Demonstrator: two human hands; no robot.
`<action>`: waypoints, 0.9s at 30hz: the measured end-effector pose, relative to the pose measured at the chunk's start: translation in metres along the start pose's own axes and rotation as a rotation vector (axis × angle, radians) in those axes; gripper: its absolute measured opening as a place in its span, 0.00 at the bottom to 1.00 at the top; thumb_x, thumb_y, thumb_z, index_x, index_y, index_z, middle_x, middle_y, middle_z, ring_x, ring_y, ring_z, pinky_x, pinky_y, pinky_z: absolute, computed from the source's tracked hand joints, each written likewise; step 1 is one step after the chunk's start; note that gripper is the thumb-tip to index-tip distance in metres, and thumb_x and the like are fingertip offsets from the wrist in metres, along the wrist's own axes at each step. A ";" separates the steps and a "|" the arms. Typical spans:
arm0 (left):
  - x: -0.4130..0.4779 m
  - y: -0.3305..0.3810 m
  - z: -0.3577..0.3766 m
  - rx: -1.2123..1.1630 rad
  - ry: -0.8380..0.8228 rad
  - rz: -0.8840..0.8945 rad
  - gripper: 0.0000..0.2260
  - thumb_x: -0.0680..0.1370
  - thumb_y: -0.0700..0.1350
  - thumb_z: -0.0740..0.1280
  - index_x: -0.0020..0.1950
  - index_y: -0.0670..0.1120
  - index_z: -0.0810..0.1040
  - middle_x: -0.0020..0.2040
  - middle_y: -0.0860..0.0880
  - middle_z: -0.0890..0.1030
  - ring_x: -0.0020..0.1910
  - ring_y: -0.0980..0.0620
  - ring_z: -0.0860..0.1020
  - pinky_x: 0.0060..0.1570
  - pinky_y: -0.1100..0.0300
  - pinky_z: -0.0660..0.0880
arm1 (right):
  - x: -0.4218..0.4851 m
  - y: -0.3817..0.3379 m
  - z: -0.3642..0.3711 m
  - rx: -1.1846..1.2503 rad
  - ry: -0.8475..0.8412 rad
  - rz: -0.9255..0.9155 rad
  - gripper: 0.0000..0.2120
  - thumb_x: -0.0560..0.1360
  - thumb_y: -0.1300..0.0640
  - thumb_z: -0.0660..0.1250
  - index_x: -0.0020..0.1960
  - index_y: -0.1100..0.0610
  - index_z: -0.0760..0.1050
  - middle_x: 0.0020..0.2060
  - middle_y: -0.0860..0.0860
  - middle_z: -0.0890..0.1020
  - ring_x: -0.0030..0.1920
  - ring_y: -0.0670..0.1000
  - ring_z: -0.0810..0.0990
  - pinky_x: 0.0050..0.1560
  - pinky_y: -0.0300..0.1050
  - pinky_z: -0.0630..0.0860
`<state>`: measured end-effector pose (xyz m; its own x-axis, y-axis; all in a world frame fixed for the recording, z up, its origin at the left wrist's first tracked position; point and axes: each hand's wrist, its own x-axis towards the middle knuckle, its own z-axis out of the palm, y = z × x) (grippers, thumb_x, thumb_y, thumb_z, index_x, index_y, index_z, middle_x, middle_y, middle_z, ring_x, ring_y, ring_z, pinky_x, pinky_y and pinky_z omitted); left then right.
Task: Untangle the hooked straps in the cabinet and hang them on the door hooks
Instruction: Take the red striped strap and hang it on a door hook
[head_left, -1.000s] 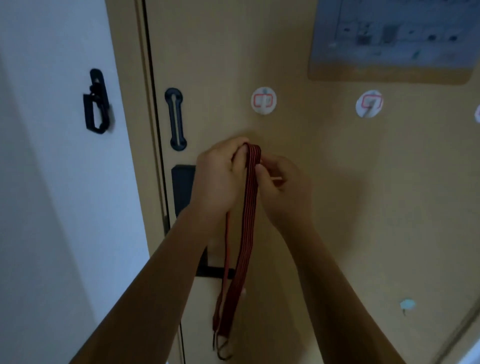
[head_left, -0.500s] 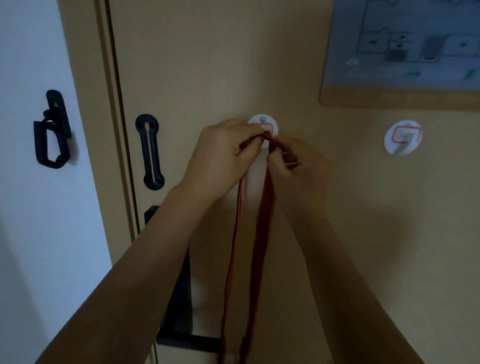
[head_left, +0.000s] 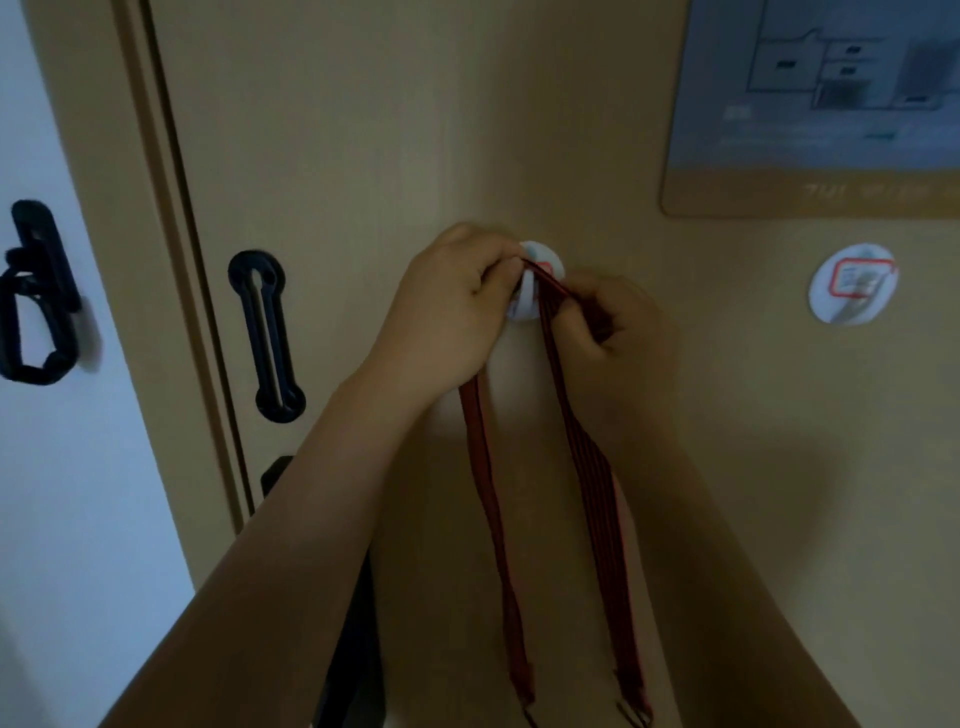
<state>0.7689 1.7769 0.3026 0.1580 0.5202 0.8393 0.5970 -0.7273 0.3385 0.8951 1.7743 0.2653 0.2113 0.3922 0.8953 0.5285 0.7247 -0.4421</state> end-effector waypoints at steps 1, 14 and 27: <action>0.002 0.001 0.001 0.032 -0.023 -0.039 0.11 0.78 0.41 0.59 0.49 0.41 0.80 0.48 0.43 0.78 0.48 0.50 0.75 0.49 0.62 0.67 | 0.000 0.000 0.001 0.013 0.000 0.026 0.10 0.71 0.60 0.62 0.48 0.58 0.81 0.37 0.47 0.79 0.38 0.44 0.75 0.39 0.31 0.70; -0.056 -0.006 0.025 -0.014 0.198 -0.041 0.15 0.78 0.42 0.60 0.63 0.44 0.76 0.51 0.46 0.78 0.49 0.58 0.74 0.49 0.70 0.69 | -0.044 -0.002 0.005 -0.114 0.029 -0.078 0.09 0.72 0.64 0.63 0.50 0.61 0.79 0.39 0.56 0.81 0.38 0.48 0.75 0.40 0.38 0.69; -0.209 -0.021 -0.028 0.308 0.048 -0.426 0.17 0.77 0.48 0.57 0.60 0.43 0.78 0.52 0.44 0.79 0.50 0.48 0.78 0.48 0.61 0.74 | -0.162 -0.034 0.043 0.021 -0.610 -0.068 0.13 0.74 0.59 0.56 0.45 0.62 0.79 0.39 0.56 0.80 0.39 0.52 0.77 0.41 0.39 0.69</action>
<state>0.7014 1.6712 0.1313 -0.1815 0.7144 0.6758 0.8052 -0.2865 0.5191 0.8075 1.7101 0.1327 -0.3345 0.5939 0.7317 0.5068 0.7680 -0.3917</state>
